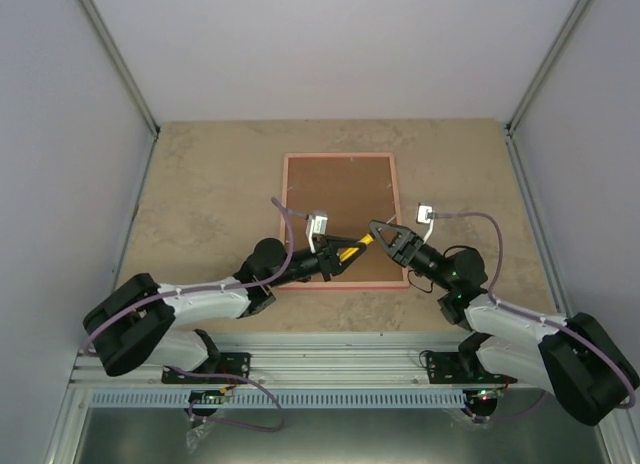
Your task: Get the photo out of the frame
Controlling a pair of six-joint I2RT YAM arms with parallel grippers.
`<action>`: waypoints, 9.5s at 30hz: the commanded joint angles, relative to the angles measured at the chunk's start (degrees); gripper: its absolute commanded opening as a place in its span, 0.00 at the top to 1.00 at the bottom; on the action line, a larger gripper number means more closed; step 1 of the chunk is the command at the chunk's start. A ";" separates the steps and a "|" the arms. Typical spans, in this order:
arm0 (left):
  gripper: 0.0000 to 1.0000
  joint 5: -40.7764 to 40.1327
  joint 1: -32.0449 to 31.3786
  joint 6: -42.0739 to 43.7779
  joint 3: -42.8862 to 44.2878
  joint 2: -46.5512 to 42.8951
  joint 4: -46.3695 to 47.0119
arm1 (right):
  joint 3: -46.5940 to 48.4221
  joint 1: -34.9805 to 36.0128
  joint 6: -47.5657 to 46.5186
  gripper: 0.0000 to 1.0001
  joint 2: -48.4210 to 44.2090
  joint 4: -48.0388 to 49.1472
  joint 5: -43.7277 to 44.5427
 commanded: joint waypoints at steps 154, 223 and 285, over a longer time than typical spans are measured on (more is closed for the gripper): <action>1.00 -23.80 -3.18 5.32 10.58 7.45 -50.80 | 14.72 6.41 -30.06 0.99 14.28 -76.73 18.12; 1.00 -12.37 13.16 11.47 26.97 24.36 -50.22 | 45.20 -5.59 -48.71 0.94 44.84 -76.52 11.79; 1.00 -24.53 13.24 1.18 6.90 -3.10 -46.18 | 20.36 -19.26 -16.59 0.95 17.88 -69.25 27.09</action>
